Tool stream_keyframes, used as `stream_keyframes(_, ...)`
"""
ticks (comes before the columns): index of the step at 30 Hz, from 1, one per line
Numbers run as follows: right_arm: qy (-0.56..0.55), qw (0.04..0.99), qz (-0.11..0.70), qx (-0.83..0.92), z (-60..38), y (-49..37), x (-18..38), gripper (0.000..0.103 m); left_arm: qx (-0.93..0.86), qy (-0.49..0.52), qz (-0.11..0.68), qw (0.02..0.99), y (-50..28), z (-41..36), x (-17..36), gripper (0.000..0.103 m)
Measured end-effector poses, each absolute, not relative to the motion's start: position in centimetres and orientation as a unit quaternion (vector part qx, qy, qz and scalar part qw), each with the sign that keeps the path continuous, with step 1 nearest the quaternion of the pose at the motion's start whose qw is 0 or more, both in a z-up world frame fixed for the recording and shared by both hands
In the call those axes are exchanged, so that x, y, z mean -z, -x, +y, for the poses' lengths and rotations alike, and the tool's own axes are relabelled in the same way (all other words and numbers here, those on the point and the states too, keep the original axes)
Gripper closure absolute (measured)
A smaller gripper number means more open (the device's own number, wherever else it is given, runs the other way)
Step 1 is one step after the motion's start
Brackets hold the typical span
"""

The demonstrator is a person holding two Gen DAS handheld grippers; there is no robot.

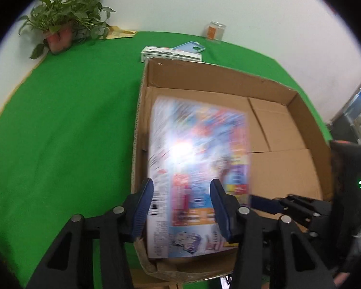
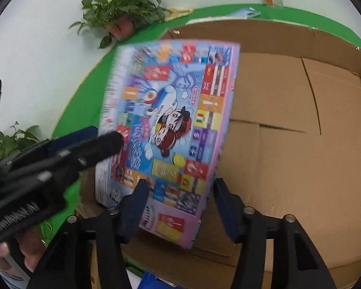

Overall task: Organize rigid objects
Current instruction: 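Lower the board-game box into the large box and open the left gripper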

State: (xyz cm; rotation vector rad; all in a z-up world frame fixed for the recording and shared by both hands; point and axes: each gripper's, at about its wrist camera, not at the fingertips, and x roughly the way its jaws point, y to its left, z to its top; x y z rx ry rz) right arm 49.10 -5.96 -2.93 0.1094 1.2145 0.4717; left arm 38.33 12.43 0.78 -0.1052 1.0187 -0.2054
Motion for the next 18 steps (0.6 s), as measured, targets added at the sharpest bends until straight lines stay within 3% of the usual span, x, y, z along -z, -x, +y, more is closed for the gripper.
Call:
stream_keyframes(11, -0.048, 0.787, 0.576, -0.215, -5.6, -53.5, 4.1, 0.061, 0.062, 0.056, 0.435, 0.897, -35.8, 15.8, -1.3, 0.056)
stream_keyframes(15, -0.041, 0.792, 0.565, -0.228, -5.3, -50.3, 4.8, 0.057, 0.066, 0.052, 0.44, 0.894, -35.2, 16.0, -0.8, 0.056)
stream_keyframes(18, -0.095, 0.788, 0.559, -0.241, -7.3, -49.6, 4.0, 0.055, 0.07, 0.04, 0.419, 0.904, -33.6, 15.5, -1.4, 0.056)
